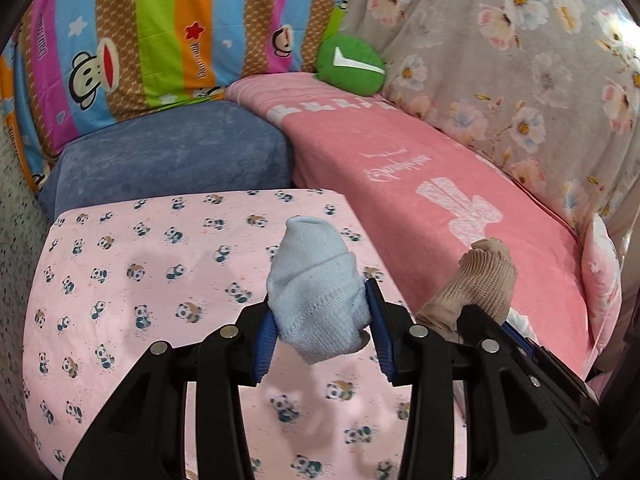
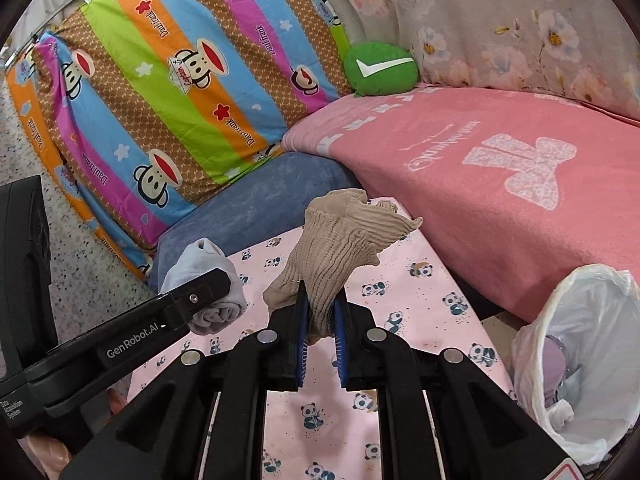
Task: Collect trash
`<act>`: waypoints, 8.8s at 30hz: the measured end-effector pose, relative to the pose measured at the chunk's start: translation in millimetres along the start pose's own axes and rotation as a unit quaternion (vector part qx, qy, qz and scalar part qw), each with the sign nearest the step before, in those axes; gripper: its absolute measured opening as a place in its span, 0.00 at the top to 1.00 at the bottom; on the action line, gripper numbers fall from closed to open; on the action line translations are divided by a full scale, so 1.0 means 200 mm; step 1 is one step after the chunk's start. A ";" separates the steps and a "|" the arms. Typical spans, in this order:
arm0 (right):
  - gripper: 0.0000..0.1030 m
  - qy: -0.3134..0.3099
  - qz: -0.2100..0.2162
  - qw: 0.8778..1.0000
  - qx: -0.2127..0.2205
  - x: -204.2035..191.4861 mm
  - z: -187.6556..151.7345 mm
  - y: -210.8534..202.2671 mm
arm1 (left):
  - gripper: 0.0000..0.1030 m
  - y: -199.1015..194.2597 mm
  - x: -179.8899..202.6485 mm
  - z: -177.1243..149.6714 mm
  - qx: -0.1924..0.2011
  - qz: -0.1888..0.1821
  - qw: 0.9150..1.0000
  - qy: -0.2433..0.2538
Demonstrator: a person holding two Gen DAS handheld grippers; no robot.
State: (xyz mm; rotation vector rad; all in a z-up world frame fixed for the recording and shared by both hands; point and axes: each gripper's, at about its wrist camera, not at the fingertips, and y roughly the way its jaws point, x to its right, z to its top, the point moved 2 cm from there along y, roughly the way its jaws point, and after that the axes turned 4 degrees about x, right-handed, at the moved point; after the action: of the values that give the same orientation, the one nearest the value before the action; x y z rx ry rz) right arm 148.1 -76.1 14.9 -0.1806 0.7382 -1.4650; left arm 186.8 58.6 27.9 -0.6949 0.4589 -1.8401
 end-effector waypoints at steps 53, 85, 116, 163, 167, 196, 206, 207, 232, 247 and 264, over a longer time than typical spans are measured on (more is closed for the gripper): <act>0.88 0.055 -0.138 0.989 0.020 0.94 -0.25 -0.80 | 0.61 -0.06 0.93 -0.43 -0.031 -0.128 0.980 0.149; 0.87 0.077 -0.180 0.981 0.004 1.32 -0.27 -0.67 | 0.22 0.19 1.17 -0.52 -0.045 -0.140 0.973 0.180; 0.43 0.022 -0.184 0.982 0.033 1.02 -0.27 -0.71 | 0.10 0.01 0.79 -0.54 0.005 -0.017 0.989 0.149; 0.04 -0.010 -0.242 0.970 0.016 1.01 -0.36 -0.78 | 0.07 -0.02 0.75 -0.62 0.001 0.034 0.989 0.147; 0.04 -0.013 -0.244 0.970 0.012 1.03 -0.37 -0.79 | 0.07 -0.02 0.76 -0.63 0.001 0.038 0.988 0.147; 0.04 -0.013 -0.252 0.967 -0.012 1.13 -0.43 -0.78 | 0.07 0.03 0.81 -0.72 -0.036 0.064 0.988 0.137; 0.04 -0.011 -0.252 0.968 -0.013 1.14 -0.44 -0.78 | 0.07 0.03 0.84 -0.74 -0.036 0.063 0.986 0.147; 0.04 -0.011 -0.253 0.967 -0.013 1.14 -0.44 -0.78 | 0.07 0.03 0.85 -0.74 -0.037 0.063 0.986 0.148; 0.04 -0.006 -0.253 0.967 -0.015 1.20 -0.44 -0.77 | 0.07 0.05 0.90 -0.75 -0.039 0.065 0.984 0.163; 0.04 -0.005 -0.252 0.968 -0.015 1.20 -0.43 -0.77 | 0.07 0.05 0.90 -0.76 -0.037 0.065 0.983 0.167; 0.04 -0.004 -0.253 0.967 -0.014 1.20 -0.44 -0.78 | 0.07 0.05 0.93 -0.76 -0.036 0.048 0.980 0.190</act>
State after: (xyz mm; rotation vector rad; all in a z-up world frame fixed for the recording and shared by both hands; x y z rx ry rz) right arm -46.9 -295.0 -50.5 -0.4199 0.7384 -1.9360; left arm 44.6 -120.2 -48.0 -0.3584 0.7979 -1.8741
